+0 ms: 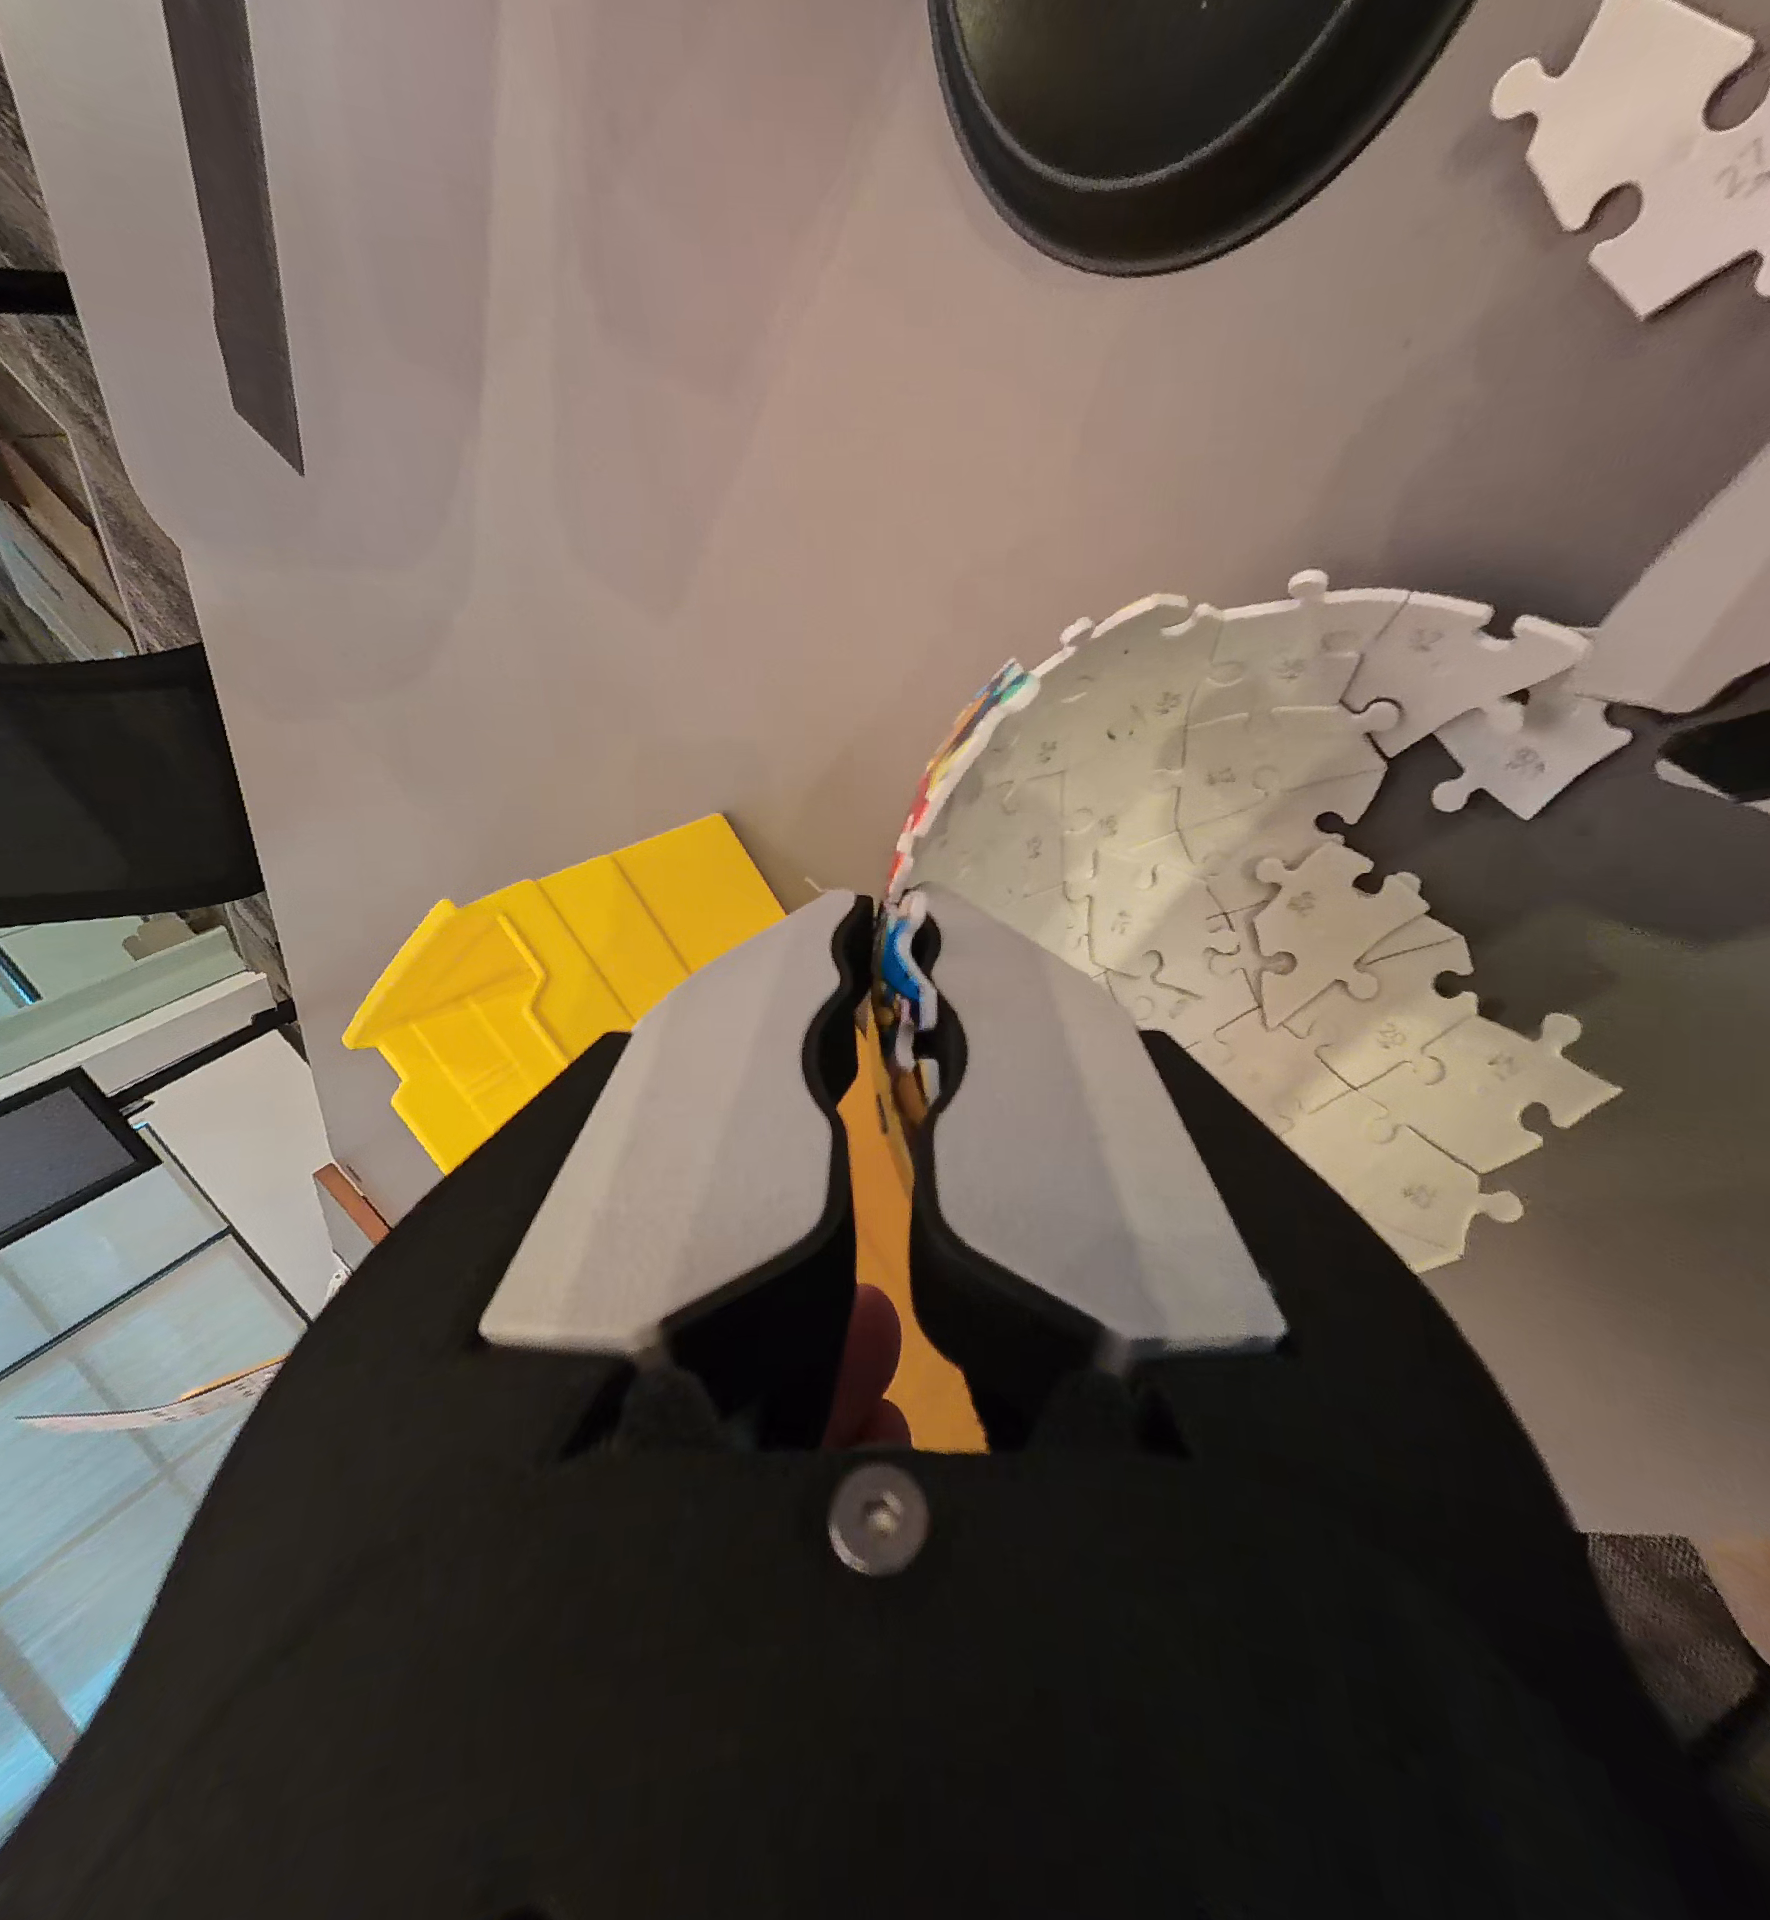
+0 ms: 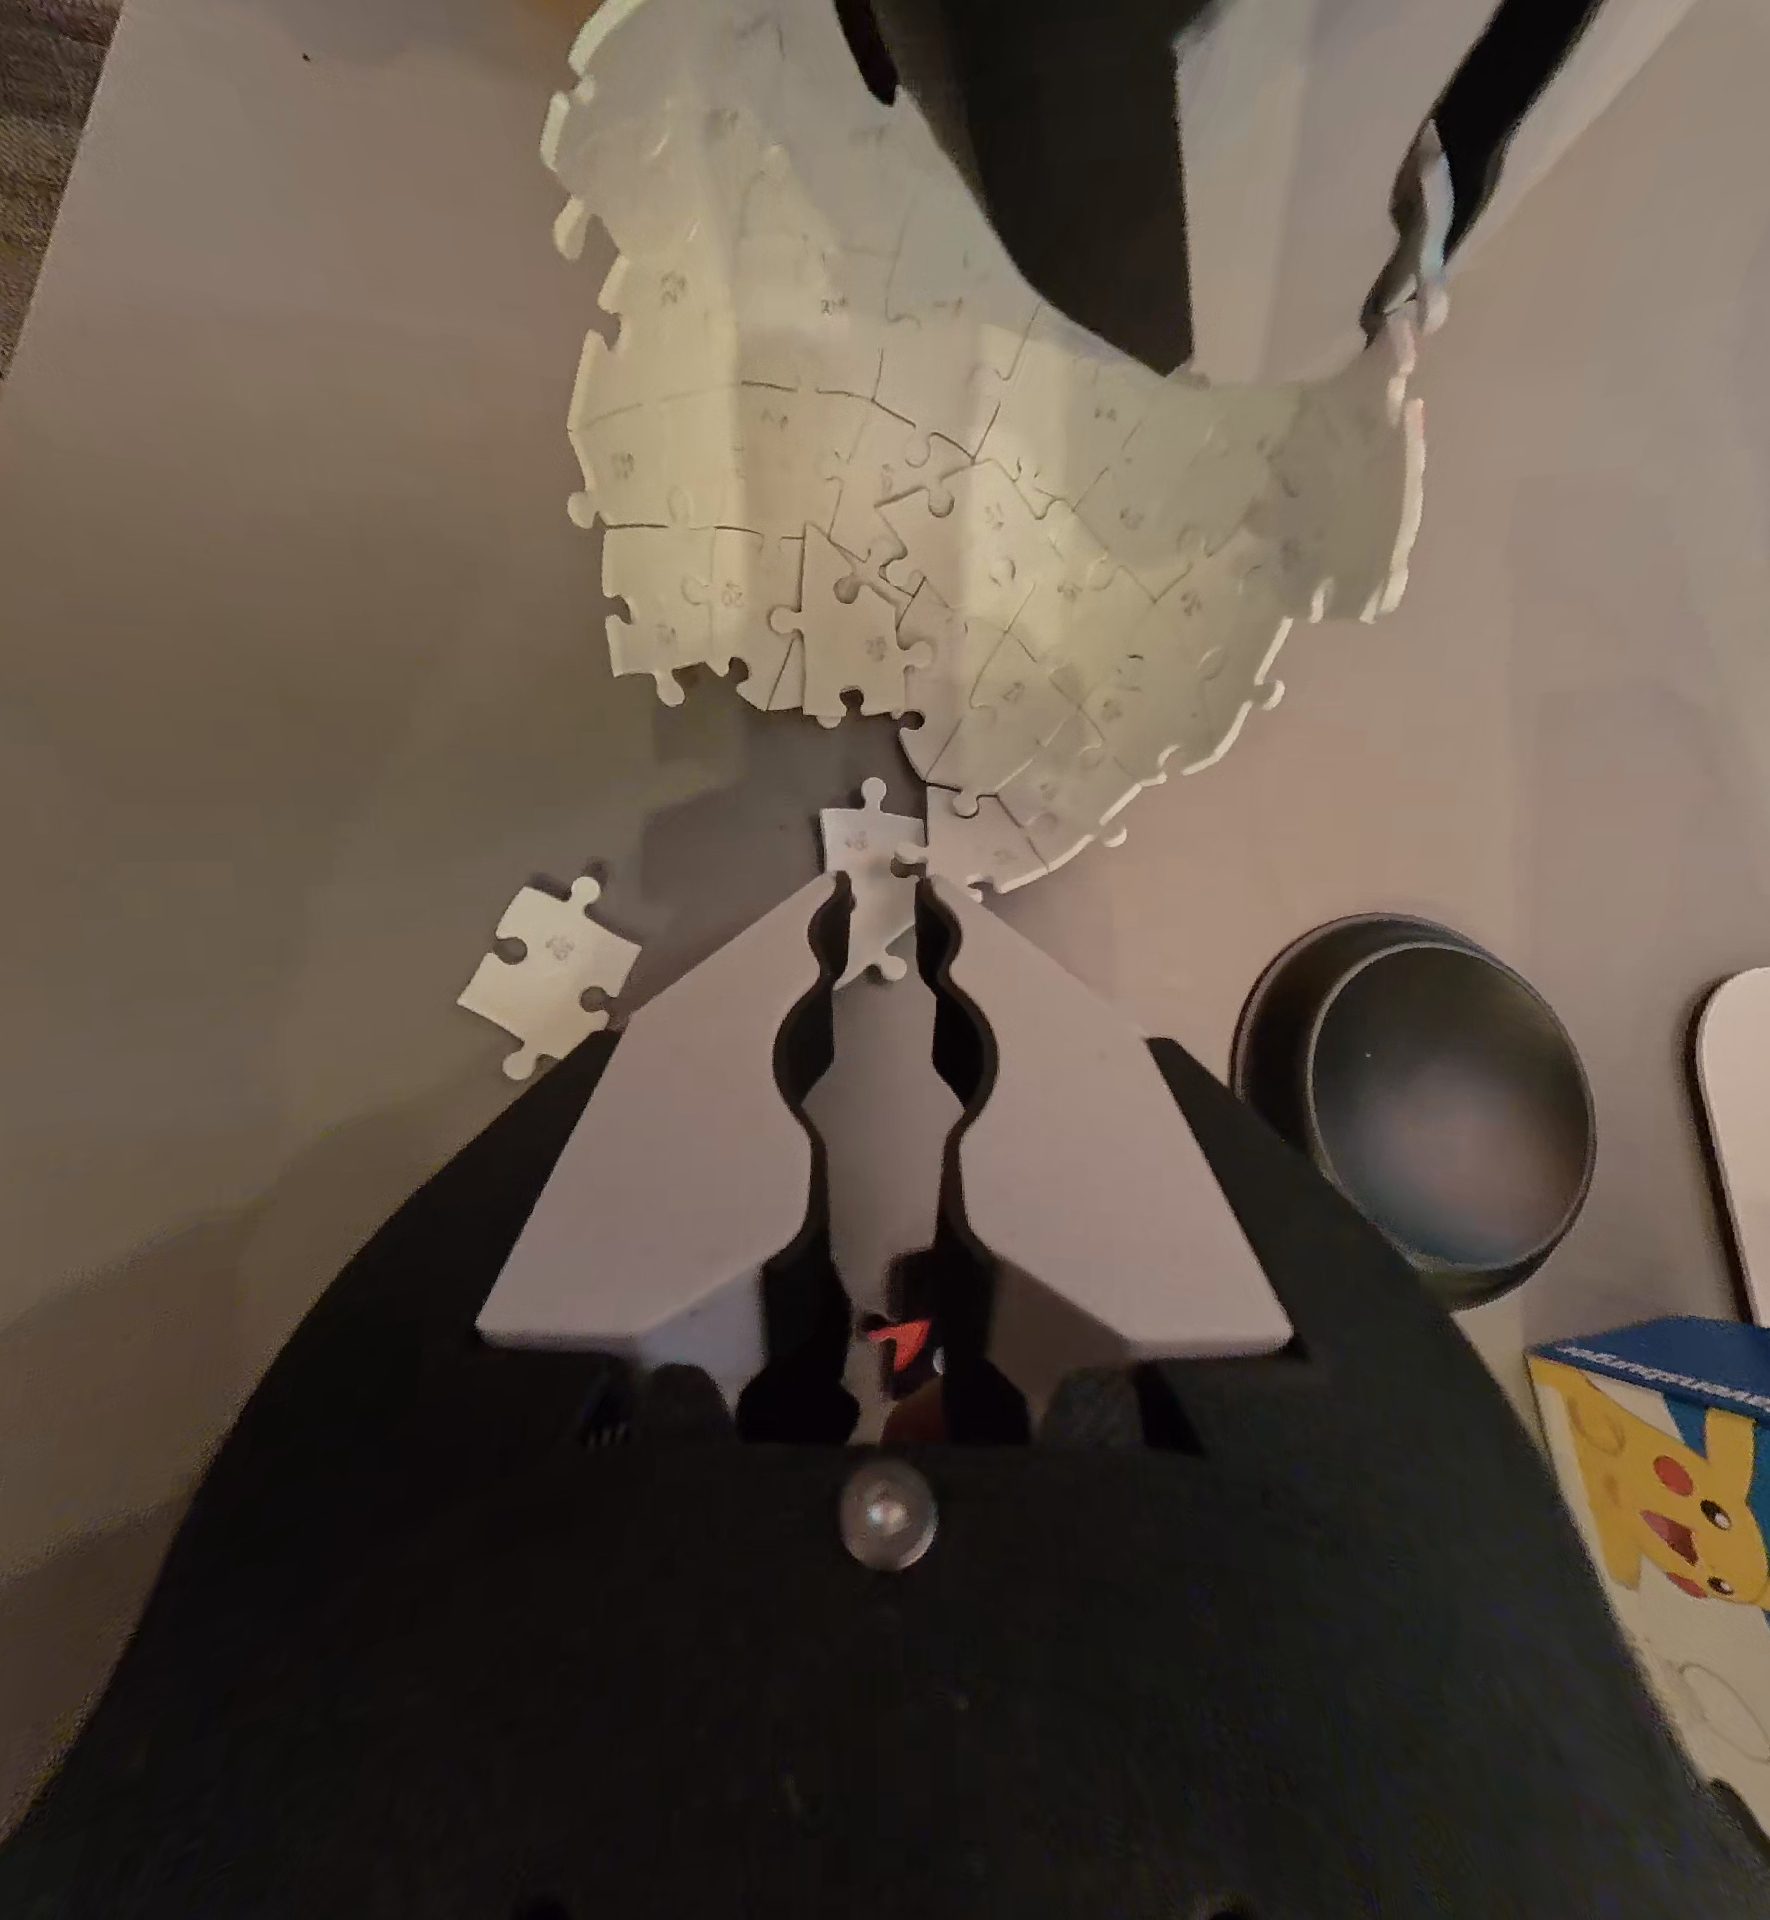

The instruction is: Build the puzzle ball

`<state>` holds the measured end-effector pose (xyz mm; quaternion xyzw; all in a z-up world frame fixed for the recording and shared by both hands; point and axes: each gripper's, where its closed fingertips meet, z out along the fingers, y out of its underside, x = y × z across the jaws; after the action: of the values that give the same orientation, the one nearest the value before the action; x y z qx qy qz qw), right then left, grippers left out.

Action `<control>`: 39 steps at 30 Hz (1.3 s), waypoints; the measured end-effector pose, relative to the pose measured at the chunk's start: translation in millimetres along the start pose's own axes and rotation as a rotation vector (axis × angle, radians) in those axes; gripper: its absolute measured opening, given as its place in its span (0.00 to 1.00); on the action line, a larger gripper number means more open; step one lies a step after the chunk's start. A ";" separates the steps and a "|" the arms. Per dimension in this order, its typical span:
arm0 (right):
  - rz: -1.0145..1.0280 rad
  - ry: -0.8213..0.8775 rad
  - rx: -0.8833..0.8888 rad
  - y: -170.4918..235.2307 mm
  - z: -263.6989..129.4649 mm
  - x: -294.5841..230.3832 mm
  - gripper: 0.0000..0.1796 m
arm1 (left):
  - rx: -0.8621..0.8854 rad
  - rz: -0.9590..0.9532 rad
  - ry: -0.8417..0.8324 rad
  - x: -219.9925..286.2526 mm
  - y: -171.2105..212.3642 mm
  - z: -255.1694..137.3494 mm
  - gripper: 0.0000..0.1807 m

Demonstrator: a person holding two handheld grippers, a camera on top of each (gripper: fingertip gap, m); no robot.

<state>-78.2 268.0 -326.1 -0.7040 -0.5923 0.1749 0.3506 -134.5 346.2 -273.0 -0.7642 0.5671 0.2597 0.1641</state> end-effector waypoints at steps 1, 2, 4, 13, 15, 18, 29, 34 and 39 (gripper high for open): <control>-0.015 0.000 0.007 -0.5 0.1 -0.5 0.06 | 0.000 0.001 0.000 0.1 -0.6 0.0 0.03; -0.026 0.002 0.007 0.0 0.4 -0.6 0.07 | -0.003 0.002 0.000 0.1 -0.8 0.0 0.03; -0.043 -0.007 0.011 0.0 1.3 -2.9 0.08 | -0.007 0.003 0.001 0.1 -1.1 0.4 0.03; -0.063 -0.026 -0.003 9.2 7.0 -3.2 0.11 | -0.022 0.008 -0.004 0.7 -3.5 -1.3 0.03; -0.061 -0.029 -0.007 11.5 8.9 -3.1 0.12 | -0.026 0.009 -0.004 0.7 -3.5 -1.3 0.03; -0.053 -0.041 0.007 10.8 10.5 -5.0 0.12 | -0.031 0.014 -0.006 0.8 -3.5 -1.3 0.03; -0.059 -0.053 0.029 3.1 4.4 -7.1 0.13 | -0.030 0.025 -0.010 0.8 -2.8 -0.2 0.03; -0.052 -0.091 0.016 5.8 -6.8 -11.1 0.12 | -0.032 0.022 -0.004 0.4 -0.1 -0.1 0.03; 0.011 -0.118 -0.011 12.3 -9.0 -12.4 0.15 | -0.027 0.016 -0.004 -0.5 0.5 0.6 0.03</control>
<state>-66.4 252.8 -330.5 -0.6975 -0.6092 0.2149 0.3103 -135.2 346.8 -273.2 -0.7613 0.5694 0.2701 0.1528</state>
